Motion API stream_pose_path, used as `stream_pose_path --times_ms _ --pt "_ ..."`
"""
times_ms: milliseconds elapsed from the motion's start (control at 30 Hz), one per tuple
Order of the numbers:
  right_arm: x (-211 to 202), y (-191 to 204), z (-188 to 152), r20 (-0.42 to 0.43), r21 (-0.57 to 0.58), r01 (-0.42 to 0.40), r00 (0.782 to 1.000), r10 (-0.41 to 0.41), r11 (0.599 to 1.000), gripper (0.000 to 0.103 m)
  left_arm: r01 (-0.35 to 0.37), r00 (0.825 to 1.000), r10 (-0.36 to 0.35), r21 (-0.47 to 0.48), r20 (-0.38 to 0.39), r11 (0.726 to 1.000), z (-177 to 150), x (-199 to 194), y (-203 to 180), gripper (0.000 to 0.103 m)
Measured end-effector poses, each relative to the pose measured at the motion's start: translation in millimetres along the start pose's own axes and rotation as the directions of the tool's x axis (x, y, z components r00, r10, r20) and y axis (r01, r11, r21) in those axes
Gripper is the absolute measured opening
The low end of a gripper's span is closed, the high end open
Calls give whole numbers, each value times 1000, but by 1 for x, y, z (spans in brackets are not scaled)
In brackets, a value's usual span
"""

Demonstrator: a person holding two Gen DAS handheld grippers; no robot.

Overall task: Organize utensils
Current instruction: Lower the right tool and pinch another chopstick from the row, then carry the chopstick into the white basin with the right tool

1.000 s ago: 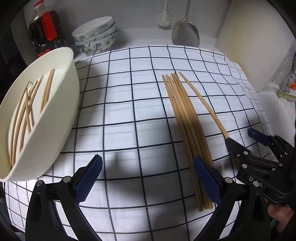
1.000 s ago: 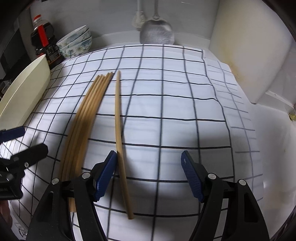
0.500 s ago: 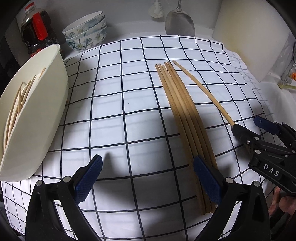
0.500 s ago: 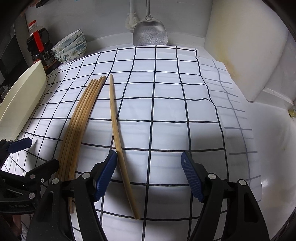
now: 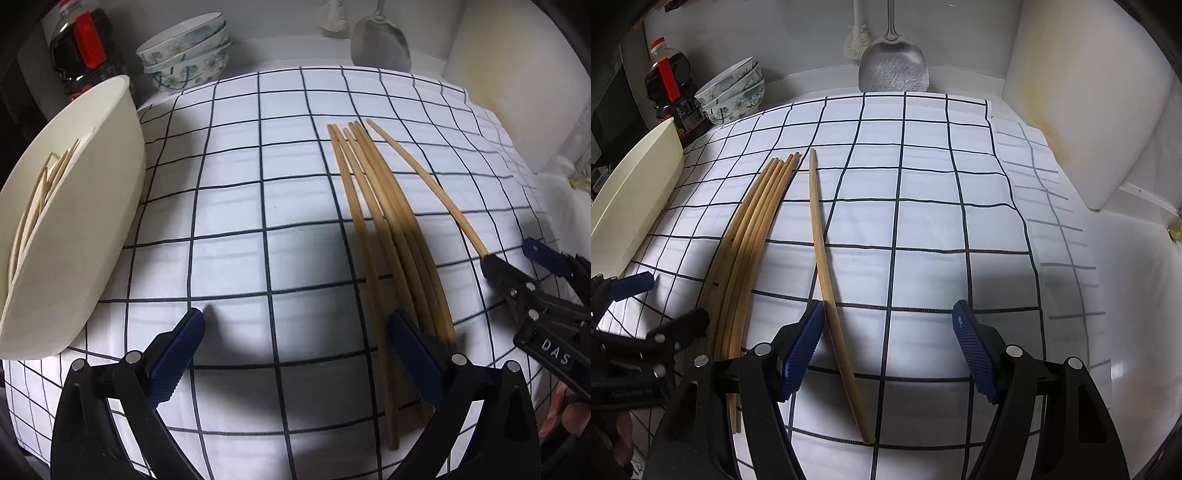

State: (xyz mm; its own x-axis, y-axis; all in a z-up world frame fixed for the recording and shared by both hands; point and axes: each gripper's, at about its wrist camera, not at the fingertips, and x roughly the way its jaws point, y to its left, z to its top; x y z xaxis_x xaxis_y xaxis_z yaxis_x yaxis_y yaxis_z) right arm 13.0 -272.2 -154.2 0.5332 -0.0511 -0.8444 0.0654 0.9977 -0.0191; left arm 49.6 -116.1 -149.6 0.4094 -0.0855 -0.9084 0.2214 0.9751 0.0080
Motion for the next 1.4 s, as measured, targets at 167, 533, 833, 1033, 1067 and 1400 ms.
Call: stream_pose_path --times_ms 167,533,833,1033,1067,1400 --pt "6 4 9 1 -25 -4 1000 4 1000 69 -3 1000 3 -8 26 1000 13 7 -1 98" --pt "17 14 27 28 -118 -51 998 55 992 58 1 997 0 -8 82 1000 28 10 -11 77" --pt "14 22 28 16 -148 -88 996 91 985 7 39 995 -46 68 94 997 28 1 -26 10" --pt "10 10 26 -11 -39 -144 990 144 989 6 92 994 -96 58 57 994 26 0 -20 7" --pt "8 8 25 -10 -19 -151 988 151 988 6 96 994 -99 56 51 994 27 -1 -18 7" --pt "-39 10 28 53 91 -194 980 190 977 6 172 979 -177 55 98 984 25 -54 1 7"
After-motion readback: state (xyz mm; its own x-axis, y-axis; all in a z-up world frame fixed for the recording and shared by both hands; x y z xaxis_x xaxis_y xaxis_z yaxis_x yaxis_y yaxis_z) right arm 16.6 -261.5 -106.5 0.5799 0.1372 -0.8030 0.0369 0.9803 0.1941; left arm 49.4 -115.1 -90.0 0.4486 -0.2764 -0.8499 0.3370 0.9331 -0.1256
